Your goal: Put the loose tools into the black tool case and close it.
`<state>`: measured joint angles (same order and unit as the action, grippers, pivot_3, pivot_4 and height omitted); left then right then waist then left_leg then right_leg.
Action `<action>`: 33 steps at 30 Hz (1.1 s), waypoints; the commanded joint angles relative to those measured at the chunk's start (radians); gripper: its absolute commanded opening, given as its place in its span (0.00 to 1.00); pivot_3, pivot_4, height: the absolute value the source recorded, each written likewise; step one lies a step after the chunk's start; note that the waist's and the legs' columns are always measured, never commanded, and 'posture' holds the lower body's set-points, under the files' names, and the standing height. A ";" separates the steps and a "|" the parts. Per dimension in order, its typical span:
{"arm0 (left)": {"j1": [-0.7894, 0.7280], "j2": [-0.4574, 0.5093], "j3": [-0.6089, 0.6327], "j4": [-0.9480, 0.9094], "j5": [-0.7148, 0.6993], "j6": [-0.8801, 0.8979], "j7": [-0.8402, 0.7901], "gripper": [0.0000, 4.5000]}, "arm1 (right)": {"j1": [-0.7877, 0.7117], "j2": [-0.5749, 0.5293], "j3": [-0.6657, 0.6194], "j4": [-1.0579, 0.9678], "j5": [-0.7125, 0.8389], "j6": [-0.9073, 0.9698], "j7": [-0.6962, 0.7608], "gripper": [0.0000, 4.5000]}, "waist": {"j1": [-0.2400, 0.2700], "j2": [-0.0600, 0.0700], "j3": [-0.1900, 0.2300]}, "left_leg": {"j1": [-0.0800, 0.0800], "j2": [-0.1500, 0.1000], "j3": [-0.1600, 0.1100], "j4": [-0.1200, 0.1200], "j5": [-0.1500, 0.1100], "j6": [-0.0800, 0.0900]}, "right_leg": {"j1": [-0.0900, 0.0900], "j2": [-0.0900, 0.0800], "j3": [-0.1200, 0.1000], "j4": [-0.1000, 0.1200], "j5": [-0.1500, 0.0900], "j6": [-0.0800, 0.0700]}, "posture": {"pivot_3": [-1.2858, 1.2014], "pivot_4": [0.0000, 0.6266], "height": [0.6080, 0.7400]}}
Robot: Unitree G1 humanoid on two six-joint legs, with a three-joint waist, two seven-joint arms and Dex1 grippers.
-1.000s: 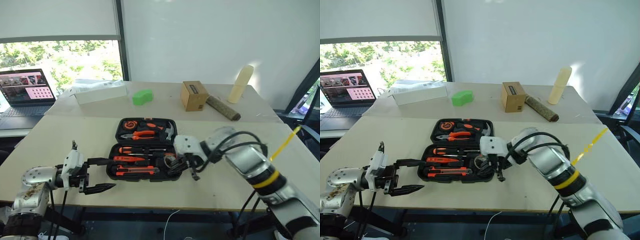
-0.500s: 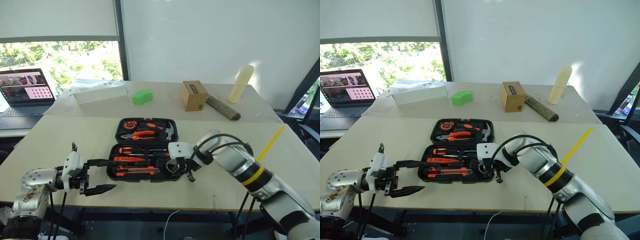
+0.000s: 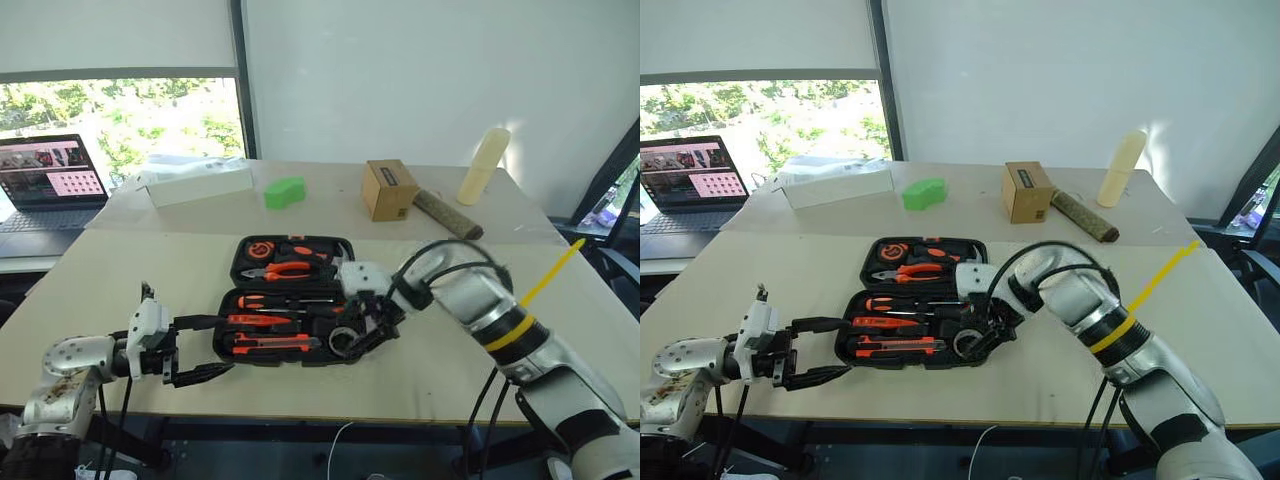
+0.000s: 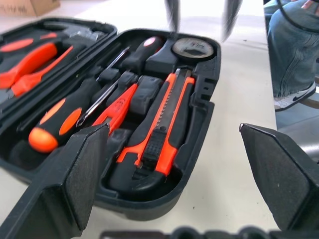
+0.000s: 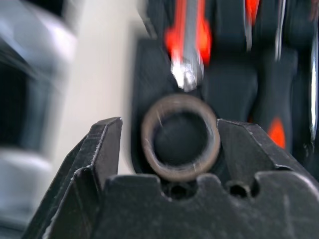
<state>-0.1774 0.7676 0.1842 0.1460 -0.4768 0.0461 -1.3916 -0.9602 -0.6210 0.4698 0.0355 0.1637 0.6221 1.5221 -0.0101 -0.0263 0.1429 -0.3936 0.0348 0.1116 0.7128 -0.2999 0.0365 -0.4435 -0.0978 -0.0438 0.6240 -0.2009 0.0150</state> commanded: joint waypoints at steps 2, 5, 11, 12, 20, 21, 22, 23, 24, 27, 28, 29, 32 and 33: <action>-0.043 0.010 0.079 -0.003 -0.025 0.055 0.115 1.00 | 0.069 -0.032 -0.185 0.012 0.072 -0.114 -0.060 0.75 | 0.002 -0.001 0.000 | 0.000 0.000 -0.001 0.000 0.000 0.000 | 0.002 0.000 -0.001 -0.001 0.000 0.000 | 0.52 0.24 1.00; -0.070 0.004 0.110 0.045 0.014 0.082 0.234 1.00 | 0.141 -0.031 -0.248 0.041 0.039 -0.201 -0.171 0.75 | 0.001 -0.001 0.000 | 0.002 0.000 -0.001 0.000 -0.001 0.002 | 0.003 -0.001 -0.001 0.000 0.000 0.000 | 0.52 0.24 1.00; -0.105 -0.044 0.141 0.109 0.088 0.201 0.561 0.51 | 0.337 0.012 -0.297 0.113 -0.144 -0.483 -0.549 0.27 | -0.003 -0.001 0.000 | 0.003 -0.001 0.000 -0.001 0.001 -0.003 | 0.003 -0.001 0.000 0.001 0.000 0.000 | 0.52 0.24 1.00; -0.103 -0.052 0.133 0.098 0.092 0.220 0.581 0.41 | 0.347 0.026 -0.298 0.125 -0.159 -0.515 -0.586 0.20 | -0.005 -0.001 0.000 | 0.004 0.000 0.000 -0.001 0.002 -0.003 | 0.003 -0.001 0.001 0.002 0.000 0.000 | 0.52 0.24 1.00; -0.103 -0.165 0.004 -0.071 0.112 0.394 0.702 0.00 | 0.399 0.126 -0.247 0.138 -0.242 -0.533 -0.735 0.00 | -0.004 -0.001 0.000 | 0.004 0.000 0.001 -0.001 0.003 -0.005 | 0.003 0.000 0.002 0.002 0.000 0.000 | 0.52 0.24 1.00; -0.102 -0.172 -0.012 -0.087 0.122 0.404 0.713 0.00 | 0.403 0.133 -0.241 0.134 -0.248 -0.515 -0.739 0.00 | -0.003 -0.001 0.000 | 0.004 0.000 0.001 -0.001 0.003 -0.005 | 0.003 0.000 0.002 0.002 0.000 0.000 | 0.52 0.24 1.00; -0.103 -0.175 -0.022 -0.096 0.128 0.429 0.727 0.00 | 0.405 0.140 -0.240 0.129 -0.252 -0.509 -0.746 0.00 | -0.003 -0.001 0.000 | 0.004 0.000 0.001 -0.001 0.003 -0.005 | 0.003 0.000 0.002 0.002 0.000 0.000 | 0.52 0.24 1.00; -0.102 -0.176 -0.030 -0.103 0.132 0.446 0.734 0.00 | 0.407 0.144 -0.240 0.122 -0.256 -0.498 -0.752 0.00 | -0.002 -0.001 0.000 | 0.004 -0.001 0.001 -0.001 0.003 -0.005 | 0.003 0.000 0.002 0.002 0.000 0.000 | 0.52 0.24 1.00; -0.100 -0.175 -0.042 -0.111 0.136 0.459 0.731 0.00 | 0.411 0.145 -0.239 0.114 -0.260 -0.486 -0.757 0.00 | -0.001 -0.001 0.000 | 0.005 0.000 0.001 -0.001 0.003 -0.005 | 0.004 0.000 0.002 0.002 0.000 0.000 | 0.52 0.24 1.00; -0.102 -0.178 -0.057 -0.122 0.141 0.487 0.734 0.00 | 0.428 0.143 -0.248 0.092 -0.269 -0.448 -0.778 0.00 | 0.000 -0.001 0.000 | 0.006 -0.001 0.000 -0.001 0.003 -0.004 | 0.005 0.000 0.002 0.001 0.000 0.000 | 0.52 0.24 1.00; -0.107 -0.178 -0.060 -0.117 0.150 0.483 0.738 0.00 | 0.430 0.140 -0.261 0.088 -0.268 -0.433 -0.789 0.00 | 0.002 -0.001 0.000 | 0.006 -0.001 0.000 -0.001 0.003 -0.004 | 0.005 -0.001 0.002 0.001 0.000 0.000 | 0.52 0.24 1.00; -0.111 -0.177 -0.062 -0.113 0.155 0.476 0.737 0.00 | 0.432 0.135 -0.272 0.083 -0.267 -0.424 -0.797 0.00 | 0.003 -0.001 0.000 | 0.006 0.000 0.000 -0.001 0.002 -0.004 | 0.005 -0.001 0.002 0.001 0.000 0.000 | 0.52 0.24 1.00; -0.123 -0.180 -0.052 -0.098 0.161 0.461 0.737 0.00 | 0.439 0.136 -0.312 0.050 -0.229 -0.420 -0.810 0.00 | 0.006 -0.001 0.000 | 0.007 -0.001 0.000 -0.001 0.002 -0.004 | 0.005 -0.001 0.003 0.000 0.000 0.000 | 0.52 0.24 1.00; -0.127 -0.176 -0.048 -0.090 0.164 0.444 0.731 0.00 | 0.442 0.139 -0.331 0.032 -0.207 -0.428 -0.812 0.00 | 0.006 -0.001 0.000 | 0.007 -0.001 0.000 -0.001 0.002 -0.004 | 0.005 -0.001 0.003 0.000 0.000 0.000 | 0.52 0.24 1.00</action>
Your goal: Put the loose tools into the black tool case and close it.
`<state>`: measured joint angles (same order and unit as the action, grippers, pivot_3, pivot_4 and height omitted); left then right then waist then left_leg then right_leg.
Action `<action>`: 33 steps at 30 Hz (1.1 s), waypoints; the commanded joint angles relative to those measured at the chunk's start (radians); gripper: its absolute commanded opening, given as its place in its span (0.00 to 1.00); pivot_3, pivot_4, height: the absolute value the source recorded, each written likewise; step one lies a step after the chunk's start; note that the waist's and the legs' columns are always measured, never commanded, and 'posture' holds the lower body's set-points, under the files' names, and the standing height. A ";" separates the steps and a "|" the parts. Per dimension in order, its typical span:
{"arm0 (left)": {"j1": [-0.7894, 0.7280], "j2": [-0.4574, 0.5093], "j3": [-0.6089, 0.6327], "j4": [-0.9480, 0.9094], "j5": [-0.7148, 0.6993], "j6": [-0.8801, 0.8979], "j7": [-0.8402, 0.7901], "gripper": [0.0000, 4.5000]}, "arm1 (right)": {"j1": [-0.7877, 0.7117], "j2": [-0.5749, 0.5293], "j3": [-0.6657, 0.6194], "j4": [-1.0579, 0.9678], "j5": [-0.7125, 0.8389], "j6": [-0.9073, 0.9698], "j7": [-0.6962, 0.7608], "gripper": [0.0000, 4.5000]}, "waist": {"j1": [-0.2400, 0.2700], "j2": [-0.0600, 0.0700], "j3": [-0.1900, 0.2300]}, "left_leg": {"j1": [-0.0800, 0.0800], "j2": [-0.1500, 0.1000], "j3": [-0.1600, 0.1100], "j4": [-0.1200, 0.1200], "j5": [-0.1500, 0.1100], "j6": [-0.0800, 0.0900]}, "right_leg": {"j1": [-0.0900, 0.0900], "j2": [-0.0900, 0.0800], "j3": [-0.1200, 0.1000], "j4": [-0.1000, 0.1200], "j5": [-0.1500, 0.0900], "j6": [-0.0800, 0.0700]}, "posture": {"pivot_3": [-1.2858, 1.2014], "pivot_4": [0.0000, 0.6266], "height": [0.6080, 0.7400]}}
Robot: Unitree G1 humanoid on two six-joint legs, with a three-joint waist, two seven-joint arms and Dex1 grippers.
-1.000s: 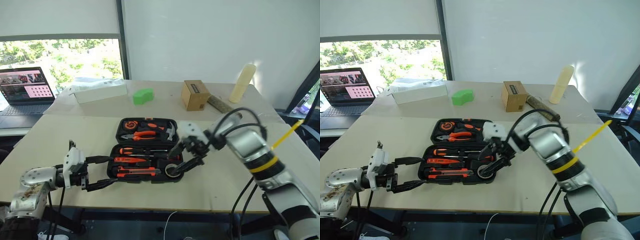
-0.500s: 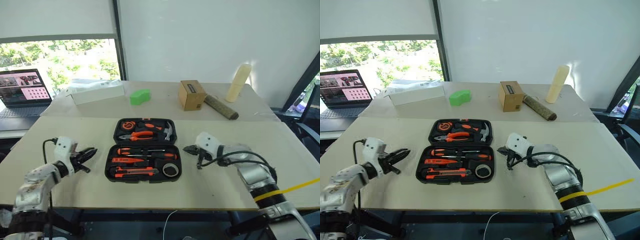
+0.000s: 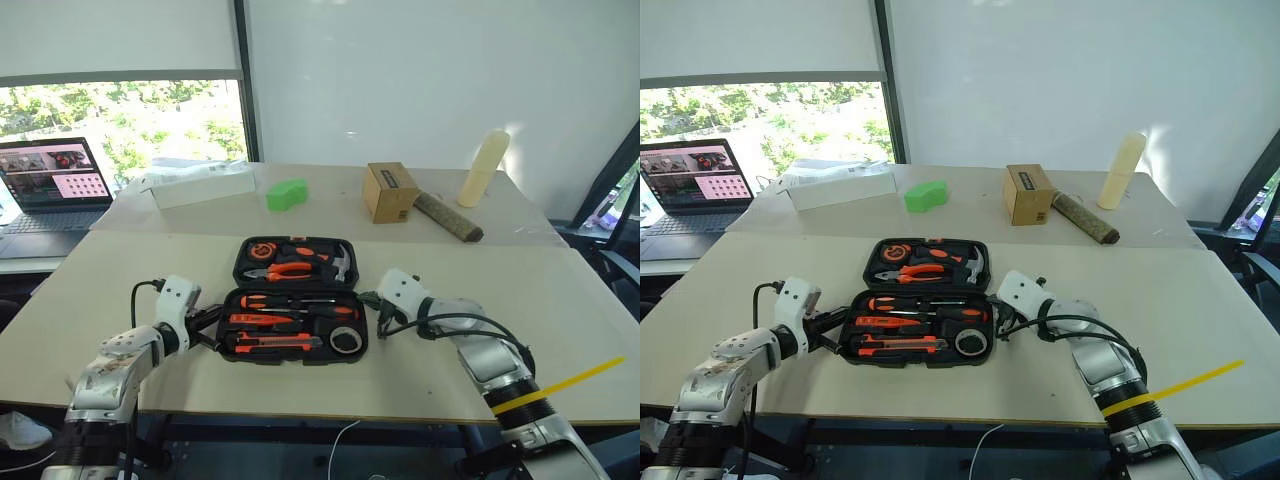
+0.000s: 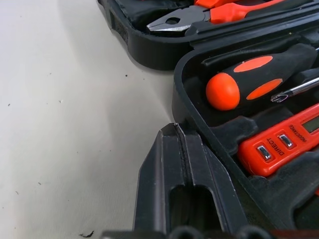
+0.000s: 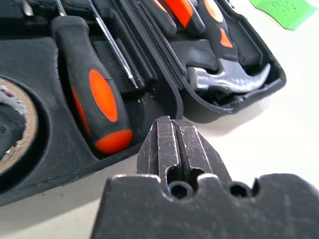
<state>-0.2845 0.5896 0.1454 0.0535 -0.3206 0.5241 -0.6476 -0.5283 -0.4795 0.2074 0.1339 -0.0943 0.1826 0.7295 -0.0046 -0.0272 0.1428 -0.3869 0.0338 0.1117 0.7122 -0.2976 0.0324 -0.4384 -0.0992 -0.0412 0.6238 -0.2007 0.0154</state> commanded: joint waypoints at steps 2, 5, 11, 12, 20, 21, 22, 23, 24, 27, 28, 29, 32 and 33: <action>-0.030 -0.002 0.027 0.016 -0.002 -0.084 -0.016 0.00 | 0.026 0.000 -0.101 -0.107 0.083 0.025 -0.021 0.00 | 0.002 0.000 0.000 | -0.001 0.000 0.000 0.000 0.000 0.000 | -0.001 0.000 0.000 0.000 0.000 0.000 | 0.52 0.24 1.00; -0.037 -0.029 0.106 0.025 -0.067 -0.180 -0.045 0.00 | 0.068 -0.006 -0.112 -0.125 0.090 0.031 -0.030 0.00 | -0.001 0.000 0.000 | -0.001 0.000 0.000 0.000 0.000 0.000 | -0.001 0.000 0.000 0.000 0.000 0.000 | 0.52 0.24 1.00; -0.013 -0.004 0.113 0.081 -0.029 -0.201 -0.031 0.00 | 0.129 -0.010 -0.066 -0.111 0.055 0.064 -0.037 0.00 | -0.008 0.000 0.000 | -0.001 0.000 0.000 0.000 0.000 0.000 | -0.001 0.000 0.000 0.000 0.000 0.000 | 0.52 0.24 1.00; -0.009 -0.002 0.101 0.085 -0.023 -0.181 -0.027 0.00 | 0.134 -0.006 -0.058 -0.110 0.051 0.062 -0.038 0.00 | -0.008 0.000 0.000 | 0.000 0.000 0.000 0.000 0.000 0.000 | -0.001 0.000 0.000 0.000 0.000 0.000 | 0.52 0.24 1.00; -0.009 -0.041 0.020 0.070 -0.014 -0.108 -0.028 0.00 | 0.126 0.020 -0.031 -0.120 0.051 0.076 -0.045 0.00 | -0.006 0.000 0.000 | 0.000 0.000 0.000 0.000 0.000 0.000 | -0.001 0.001 0.001 0.000 0.000 0.000 | 0.52 0.24 1.00; -0.012 -0.046 0.012 0.069 -0.013 -0.109 -0.032 0.00 | 0.124 0.019 -0.030 -0.121 0.050 0.074 -0.044 0.00 | -0.004 0.000 0.000 | 0.000 0.000 0.000 0.000 0.000 0.000 | -0.001 0.000 0.001 0.000 0.000 0.000 | 0.52 0.24 1.00; -0.016 -0.049 0.000 0.069 -0.009 -0.110 -0.038 0.00 | 0.124 0.018 -0.028 -0.123 0.050 0.075 -0.043 0.00 | -0.003 0.000 0.000 | 0.000 0.000 0.000 0.000 0.000 0.001 | 0.000 0.000 0.001 0.000 0.000 0.000 | 0.52 0.24 1.00; -0.020 -0.051 -0.011 0.069 -0.004 -0.112 -0.045 0.00 | 0.123 0.017 -0.026 -0.125 0.049 0.074 -0.040 0.00 | -0.001 0.000 0.000 | 0.000 0.000 0.000 0.000 0.000 0.001 | 0.000 0.000 0.001 0.000 0.000 0.000 | 0.52 0.24 1.00; -0.025 -0.054 -0.024 0.070 0.002 -0.115 -0.050 0.00 | 0.123 0.015 -0.022 -0.131 0.047 0.075 -0.035 0.00 | 0.001 0.000 0.000 | 0.000 0.000 0.000 0.000 0.000 0.001 | 0.000 0.000 0.001 0.000 0.000 0.000 | 0.52 0.24 1.00; -0.035 -0.055 -0.044 0.074 0.014 -0.116 -0.058 0.00 | 0.123 0.011 -0.014 -0.148 0.045 0.089 -0.024 0.00 | 0.008 0.000 0.000 | 0.000 0.000 0.000 0.000 0.000 0.001 | 0.000 0.000 0.001 0.000 0.000 0.000 | 0.52 0.24 1.00; -0.040 -0.058 -0.057 0.077 0.021 -0.121 -0.065 0.00 | 0.126 0.009 -0.013 -0.160 0.045 0.097 -0.022 0.00 | 0.010 0.000 0.000 | 0.000 0.000 0.000 0.000 0.000 0.001 | 0.000 0.000 0.001 0.000 0.000 0.000 | 0.52 0.24 1.00; -0.046 -0.063 -0.069 0.078 0.026 -0.122 -0.069 0.00 | 0.130 0.005 -0.010 -0.177 0.045 0.109 -0.016 0.00 | 0.013 0.000 0.000 | 0.000 0.000 0.000 0.000 0.000 0.001 | 0.000 0.000 0.001 0.000 0.000 0.000 | 0.52 0.24 1.00; -0.061 -0.086 -0.119 0.066 0.035 -0.110 -0.092 0.00 | 0.155 -0.018 0.000 -0.265 0.040 0.180 0.002 0.00 | 0.022 0.000 0.000 | 0.000 -0.001 -0.001 0.000 -0.001 0.001 | 0.000 -0.001 0.000 0.000 0.000 0.000 | 0.52 0.24 1.00; -0.060 -0.088 -0.129 0.062 0.038 -0.106 -0.100 0.00 | 0.161 -0.022 0.001 -0.283 0.040 0.197 0.003 0.00 | 0.024 0.000 0.000 | -0.001 -0.002 -0.001 0.000 -0.001 0.002 | 0.000 -0.001 0.000 0.000 0.000 0.000 | 0.52 0.24 1.00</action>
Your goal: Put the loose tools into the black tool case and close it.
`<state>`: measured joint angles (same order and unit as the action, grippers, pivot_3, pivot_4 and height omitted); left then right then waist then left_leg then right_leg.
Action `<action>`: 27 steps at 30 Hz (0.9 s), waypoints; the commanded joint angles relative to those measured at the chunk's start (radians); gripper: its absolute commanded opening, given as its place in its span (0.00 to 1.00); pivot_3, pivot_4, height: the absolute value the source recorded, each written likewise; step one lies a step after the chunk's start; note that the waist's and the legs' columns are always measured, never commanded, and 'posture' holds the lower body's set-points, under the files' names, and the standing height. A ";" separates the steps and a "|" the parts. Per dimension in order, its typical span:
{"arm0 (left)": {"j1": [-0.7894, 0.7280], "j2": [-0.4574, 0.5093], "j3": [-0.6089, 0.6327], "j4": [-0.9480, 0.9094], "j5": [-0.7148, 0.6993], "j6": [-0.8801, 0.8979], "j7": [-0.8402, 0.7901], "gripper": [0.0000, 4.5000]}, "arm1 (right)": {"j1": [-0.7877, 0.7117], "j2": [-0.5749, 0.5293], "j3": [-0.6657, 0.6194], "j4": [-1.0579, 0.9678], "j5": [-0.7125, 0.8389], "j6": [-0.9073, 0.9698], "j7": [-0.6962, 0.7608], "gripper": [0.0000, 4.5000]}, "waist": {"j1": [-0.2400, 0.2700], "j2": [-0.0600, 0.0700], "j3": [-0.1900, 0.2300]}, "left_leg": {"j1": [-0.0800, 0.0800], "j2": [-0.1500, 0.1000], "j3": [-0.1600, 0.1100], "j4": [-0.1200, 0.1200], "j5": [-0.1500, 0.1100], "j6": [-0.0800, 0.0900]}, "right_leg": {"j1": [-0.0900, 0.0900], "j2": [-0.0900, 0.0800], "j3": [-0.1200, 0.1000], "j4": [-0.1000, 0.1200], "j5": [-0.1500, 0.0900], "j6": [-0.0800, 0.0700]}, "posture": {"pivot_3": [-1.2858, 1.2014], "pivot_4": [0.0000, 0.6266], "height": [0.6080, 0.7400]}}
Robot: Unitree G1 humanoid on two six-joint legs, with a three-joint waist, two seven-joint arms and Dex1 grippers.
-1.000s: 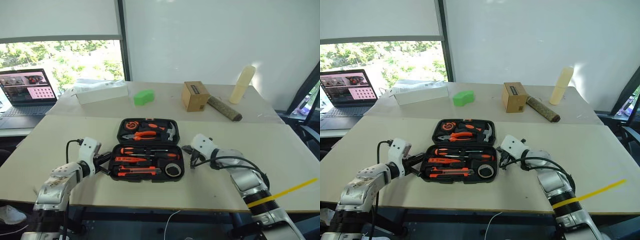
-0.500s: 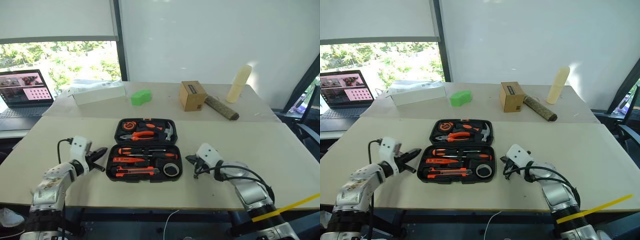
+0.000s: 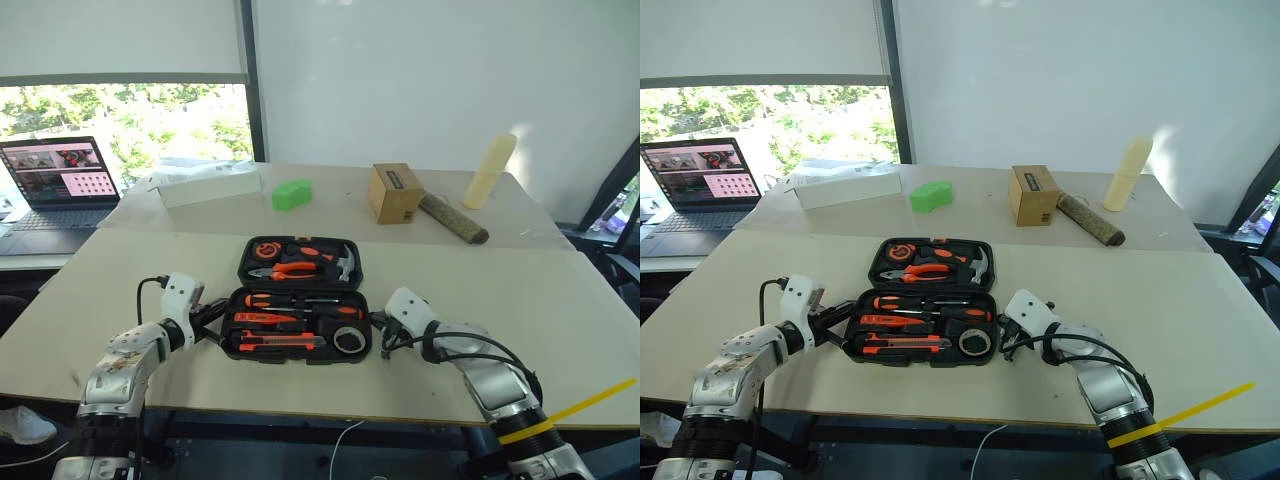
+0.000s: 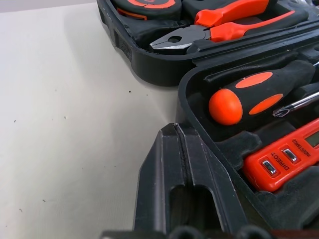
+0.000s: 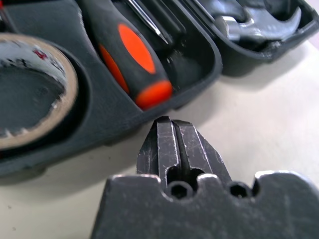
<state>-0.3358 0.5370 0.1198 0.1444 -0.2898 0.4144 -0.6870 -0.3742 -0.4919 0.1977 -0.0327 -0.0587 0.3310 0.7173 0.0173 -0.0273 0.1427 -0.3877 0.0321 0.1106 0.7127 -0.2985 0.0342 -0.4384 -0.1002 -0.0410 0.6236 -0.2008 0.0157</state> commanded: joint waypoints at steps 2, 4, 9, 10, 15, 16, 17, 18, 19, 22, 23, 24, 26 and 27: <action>-0.004 -0.038 -0.121 -0.035 0.020 -0.003 -0.071 0.00 | 0.019 -0.021 0.009 -0.147 0.005 0.080 0.013 0.00 | 0.005 0.000 0.000 | 0.000 0.000 0.000 0.000 0.000 0.001 | 0.001 0.000 0.000 0.000 0.000 0.000 | 0.52 0.24 1.00; -0.001 -0.046 -0.133 -0.037 0.025 -0.006 -0.078 0.00 | 0.034 -0.031 0.005 -0.176 0.006 0.107 0.013 0.00 | 0.006 0.000 0.000 | 0.000 -0.001 0.000 0.000 -0.001 0.001 | 0.001 0.000 0.000 -0.001 0.000 0.001 | 0.52 0.24 1.00; 0.004 -0.068 -0.155 -0.060 0.032 0.009 -0.081 0.00 | 0.067 -0.049 -0.002 -0.220 0.011 0.149 0.008 0.00 | 0.009 0.001 0.000 | 0.000 -0.001 0.000 0.000 -0.002 0.003 | 0.002 -0.001 0.000 -0.003 0.000 0.002 | 0.52 0.24 1.00; 0.008 -0.074 -0.161 -0.074 0.031 0.018 -0.082 0.00 | 0.077 -0.053 -0.007 -0.227 0.012 0.154 0.007 0.00 | 0.011 0.001 0.000 | 0.000 -0.002 -0.001 0.000 -0.002 0.003 | 0.002 -0.001 0.000 -0.003 0.000 0.002 | 0.52 0.24 1.00; 0.033 -0.083 -0.164 -0.130 0.028 0.049 -0.076 0.00 | 0.106 -0.085 -0.034 -0.239 0.019 0.159 0.011 0.00 | 0.016 0.001 -0.001 | 0.000 -0.002 -0.001 0.000 -0.003 0.005 | 0.005 -0.001 -0.001 -0.009 0.001 0.005 | 0.52 0.24 1.00; 0.038 -0.083 -0.164 -0.140 0.027 0.057 -0.074 0.00 | 0.111 -0.091 -0.039 -0.237 0.022 0.156 0.012 0.00 | 0.016 0.001 -0.001 | 0.000 -0.002 -0.001 0.000 -0.003 0.005 | 0.006 -0.001 -0.001 -0.011 0.001 0.006 | 0.52 0.24 1.00; 0.041 -0.083 -0.163 -0.147 0.028 0.061 -0.071 0.00 | 0.115 -0.096 -0.043 -0.235 0.024 0.152 0.013 0.00 | 0.016 0.001 -0.001 | 0.000 -0.002 -0.001 0.000 -0.004 0.006 | 0.007 -0.001 -0.001 -0.012 0.002 0.006 | 0.52 0.24 1.00; 0.045 -0.083 -0.160 -0.154 0.028 0.065 -0.069 0.00 | 0.118 -0.100 -0.047 -0.233 0.028 0.151 0.015 0.00 | 0.017 0.001 -0.001 | 0.001 -0.002 -0.001 0.000 -0.004 0.007 | 0.008 -0.002 -0.001 -0.013 0.002 0.007 | 0.52 0.24 1.00; 0.049 -0.082 -0.155 -0.161 0.029 0.070 -0.064 0.00 | 0.120 -0.104 -0.050 -0.230 0.031 0.149 0.016 0.00 | 0.017 0.001 -0.001 | 0.001 -0.002 -0.001 0.000 -0.004 0.007 | 0.008 -0.002 -0.001 -0.013 0.002 0.007 | 0.52 0.24 1.00; 0.061 -0.069 -0.105 -0.177 0.013 0.101 -0.039 0.00 | 0.127 -0.121 -0.069 -0.222 0.040 0.141 0.024 0.00 | 0.018 0.001 -0.001 | 0.002 -0.003 -0.001 0.000 -0.005 0.009 | 0.009 -0.003 -0.001 -0.013 0.001 0.008 | 0.52 0.24 1.00; 0.061 -0.063 -0.077 -0.180 0.001 0.119 -0.030 0.00 | 0.129 -0.128 -0.083 -0.220 0.053 0.151 0.033 0.00 | 0.018 0.001 -0.001 | 0.002 -0.003 -0.001 0.000 -0.005 0.009 | 0.010 -0.003 -0.001 -0.014 0.001 0.008 | 0.52 0.24 1.00; 0.061 -0.047 -0.046 -0.181 -0.017 0.140 -0.032 0.00 | 0.129 -0.140 -0.100 -0.221 0.073 0.162 0.050 0.00 | 0.018 0.001 -0.001 | 0.002 -0.003 -0.001 0.000 -0.005 0.009 | 0.010 -0.003 -0.001 -0.014 0.001 0.009 | 0.52 0.24 1.00; 0.062 -0.004 0.004 -0.176 -0.041 0.162 -0.051 0.12 | 0.129 -0.172 -0.132 -0.226 0.113 0.187 0.090 0.06 | 0.015 0.001 -0.001 | 0.002 -0.003 -0.001 0.000 -0.005 0.009 | 0.010 -0.003 -0.001 -0.013 0.001 0.009 | 0.52 0.24 1.00; 0.062 0.018 0.027 -0.171 -0.057 0.171 -0.065 0.16 | 0.129 -0.194 -0.143 -0.229 0.131 0.193 0.114 0.13 | 0.012 0.001 0.000 | 0.002 -0.003 -0.001 0.000 -0.005 0.009 | 0.010 -0.003 -0.001 -0.013 0.001 0.009 | 0.52 0.24 1.00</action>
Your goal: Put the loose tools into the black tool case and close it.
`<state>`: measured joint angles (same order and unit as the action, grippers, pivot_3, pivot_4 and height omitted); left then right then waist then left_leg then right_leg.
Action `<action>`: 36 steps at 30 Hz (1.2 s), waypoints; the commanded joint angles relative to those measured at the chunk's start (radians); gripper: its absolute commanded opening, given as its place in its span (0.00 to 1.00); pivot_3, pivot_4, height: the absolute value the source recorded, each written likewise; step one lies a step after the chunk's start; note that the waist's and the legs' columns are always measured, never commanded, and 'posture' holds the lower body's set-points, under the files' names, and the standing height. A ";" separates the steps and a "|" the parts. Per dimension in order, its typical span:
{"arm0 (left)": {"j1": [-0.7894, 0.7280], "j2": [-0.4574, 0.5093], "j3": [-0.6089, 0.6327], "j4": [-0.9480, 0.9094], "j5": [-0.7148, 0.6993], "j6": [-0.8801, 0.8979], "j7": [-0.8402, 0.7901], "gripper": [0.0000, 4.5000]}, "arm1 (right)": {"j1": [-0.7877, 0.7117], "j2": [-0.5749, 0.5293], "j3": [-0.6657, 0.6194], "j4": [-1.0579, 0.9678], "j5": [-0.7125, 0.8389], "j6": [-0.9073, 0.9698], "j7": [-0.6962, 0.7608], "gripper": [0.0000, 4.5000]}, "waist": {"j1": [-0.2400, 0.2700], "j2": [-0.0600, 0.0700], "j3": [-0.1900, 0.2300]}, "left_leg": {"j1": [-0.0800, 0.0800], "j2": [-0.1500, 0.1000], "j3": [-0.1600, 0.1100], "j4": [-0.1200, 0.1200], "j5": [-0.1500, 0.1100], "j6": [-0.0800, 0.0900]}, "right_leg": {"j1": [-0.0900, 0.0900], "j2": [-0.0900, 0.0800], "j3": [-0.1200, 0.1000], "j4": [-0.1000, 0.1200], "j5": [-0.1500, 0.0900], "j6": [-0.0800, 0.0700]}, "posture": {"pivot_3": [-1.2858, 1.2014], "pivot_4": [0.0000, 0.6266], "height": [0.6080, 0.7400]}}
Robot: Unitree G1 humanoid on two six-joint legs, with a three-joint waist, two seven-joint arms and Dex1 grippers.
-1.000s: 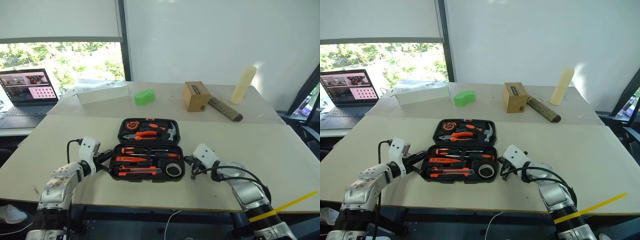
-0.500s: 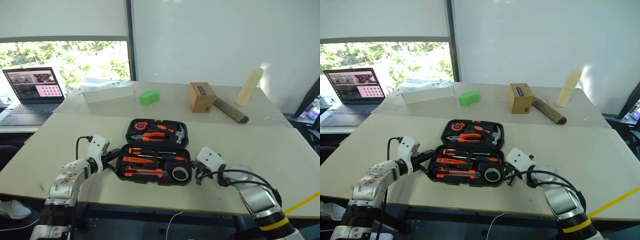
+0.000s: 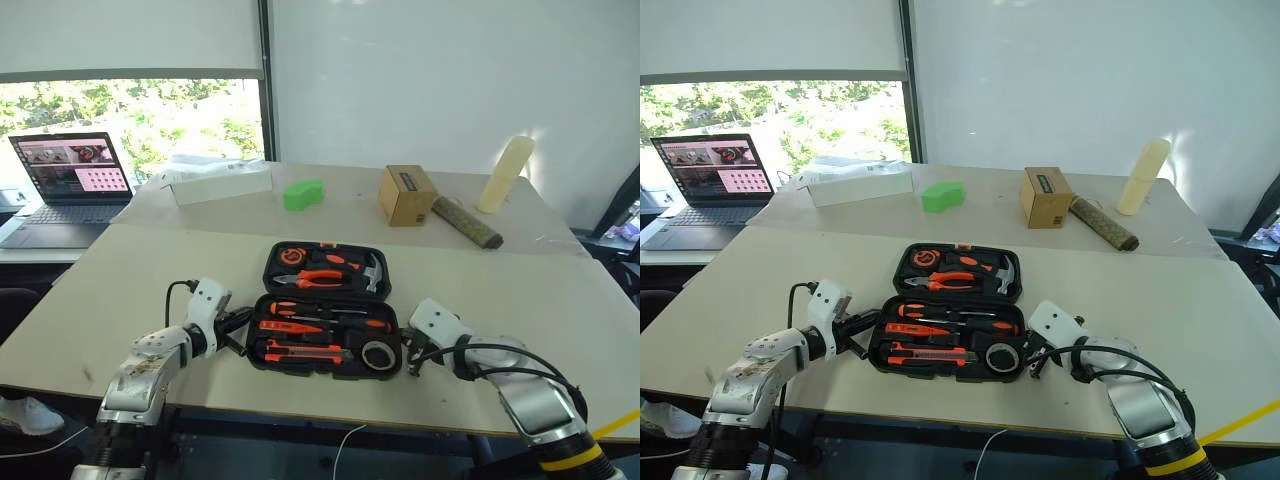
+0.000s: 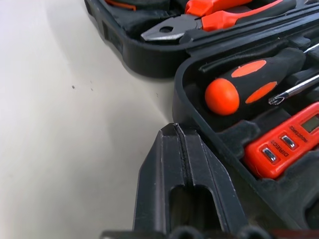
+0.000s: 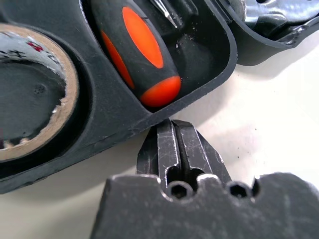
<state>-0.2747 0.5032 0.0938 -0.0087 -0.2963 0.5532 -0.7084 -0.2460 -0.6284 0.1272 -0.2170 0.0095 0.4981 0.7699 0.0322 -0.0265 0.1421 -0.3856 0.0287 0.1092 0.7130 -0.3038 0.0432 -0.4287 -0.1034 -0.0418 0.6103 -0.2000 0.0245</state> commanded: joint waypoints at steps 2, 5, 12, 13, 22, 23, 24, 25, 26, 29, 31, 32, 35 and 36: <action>-0.014 0.110 0.091 0.012 -0.073 0.065 -0.069 0.33 | -0.008 -0.093 -0.098 -0.048 0.102 0.030 0.101 0.27 | -0.009 0.000 0.001 | -0.001 0.000 0.000 0.000 0.000 0.000 | -0.001 0.000 0.000 0.000 0.000 0.000 | 0.52 0.24 1.00; -0.063 0.204 0.129 0.071 -0.150 0.172 -0.156 0.56 | -0.062 -0.096 -0.176 -0.078 0.256 0.189 0.144 0.50 | -0.023 -0.001 0.001 | 0.000 0.002 -0.001 0.000 0.000 0.001 | -0.001 0.002 0.000 0.000 0.000 0.000 | 0.52 0.24 1.00; -0.348 0.253 0.102 0.299 -0.218 0.463 -0.165 1.00 | -0.397 -0.032 -0.245 0.064 0.454 0.736 0.043 0.98 | -0.032 -0.001 0.002 | 0.001 0.003 -0.001 0.000 -0.001 0.002 | -0.002 0.004 0.000 0.002 0.002 -0.004 | 0.52 0.24 1.00; -0.411 0.227 0.090 0.359 -0.199 0.475 -0.128 1.00 | -0.472 0.000 -0.243 0.148 0.440 0.773 0.003 0.98 | -0.032 -0.001 0.002 | 0.001 0.003 -0.001 0.000 -0.001 0.002 | -0.001 0.005 0.000 0.002 0.002 -0.004 | 0.52 0.24 1.00; -0.675 0.083 0.042 0.662 -0.093 0.435 0.023 1.00 | -0.767 0.125 -0.117 0.662 0.287 0.647 -0.144 0.98 | -0.046 -0.002 0.002 | -0.010 0.001 0.003 -0.002 0.006 -0.008 | -0.012 0.007 0.001 0.005 0.004 -0.005 | 0.52 0.24 1.00; -0.687 0.079 0.037 0.683 -0.084 0.430 0.026 1.00 | -0.783 0.133 -0.102 0.691 0.279 0.637 -0.139 0.98 | -0.049 -0.002 0.002 | -0.012 0.001 0.004 -0.002 0.006 -0.008 | -0.014 0.007 0.000 0.005 0.004 -0.005 | 0.52 0.24 1.00; -0.695 0.076 0.033 0.698 -0.075 0.425 0.028 1.00 | -0.795 0.140 -0.090 0.711 0.272 0.630 -0.136 0.98 | -0.053 -0.002 0.002 | -0.014 0.001 0.005 -0.003 0.006 -0.009 | -0.017 0.007 0.000 0.005 0.004 -0.005 | 0.52 0.24 1.00; -0.702 0.074 0.031 0.714 -0.066 0.419 0.033 1.00 | -0.804 0.147 -0.078 0.730 0.264 0.621 -0.132 0.98 | -0.057 -0.002 0.002 | -0.016 0.000 0.006 -0.002 0.007 -0.009 | -0.020 0.007 0.000 0.005 0.004 -0.005 | 0.52 0.24 1.00; -0.706 0.074 0.029 0.725 -0.058 0.413 0.033 1.00 | -0.810 0.153 -0.068 0.746 0.255 0.610 -0.129 0.98 | -0.060 -0.002 0.002 | -0.017 0.000 0.007 -0.003 0.007 -0.009 | -0.022 0.007 -0.001 0.005 0.004 -0.005 | 0.52 0.24 1.00; -0.712 0.074 0.030 0.742 -0.047 0.413 0.030 1.00 | -0.823 0.171 -0.056 0.790 0.238 0.576 -0.131 0.98 | -0.072 -0.002 0.002 | -0.018 0.000 0.007 -0.003 0.008 -0.010 | -0.022 0.007 -0.003 0.005 0.004 -0.005 | 0.52 0.24 1.00; -0.713 0.076 0.028 0.746 -0.043 0.423 0.030 1.00 | -0.833 0.185 -0.060 0.819 0.232 0.561 -0.137 0.98 | -0.074 -0.002 0.002 | -0.019 0.001 0.007 -0.003 0.008 -0.011 | -0.022 0.007 -0.003 0.005 0.004 -0.005 | 0.52 0.24 1.00; -0.714 0.078 0.022 0.748 -0.041 0.430 0.021 0.94 | -0.839 0.191 -0.058 0.833 0.228 0.554 -0.134 0.99 | -0.075 -0.002 0.002 | -0.019 0.001 0.007 -0.003 0.008 -0.011 | -0.022 0.007 -0.003 0.005 0.004 -0.005 | 0.52 0.24 1.00; -0.716 0.082 0.015 0.747 -0.037 0.446 0.007 0.77 | -0.854 0.202 -0.053 0.857 0.223 0.557 -0.120 1.00 | -0.076 -0.002 0.002 | -0.018 0.001 0.007 -0.002 0.009 -0.013 | -0.022 0.007 -0.002 0.007 0.004 -0.005 | 0.52 0.24 1.00; -0.718 0.085 0.010 0.748 -0.033 0.453 0.002 0.69 | -0.860 0.205 -0.049 0.865 0.220 0.559 -0.115 1.00 | -0.076 -0.002 0.002 | -0.018 0.001 0.007 -0.002 0.010 -0.014 | -0.022 0.007 -0.002 0.007 0.004 -0.005 | 0.52 0.24 1.00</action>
<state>-0.9710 0.5738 0.1094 0.7479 -0.3338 0.9915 -0.6894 -1.0722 -0.4229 0.0741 0.6513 0.2354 1.0709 0.6376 -0.0438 -0.0281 0.1438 -0.4036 0.0303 0.1163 0.7114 -0.2937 0.0290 -0.4511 -0.0958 -0.0438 0.6184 -0.1956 0.0192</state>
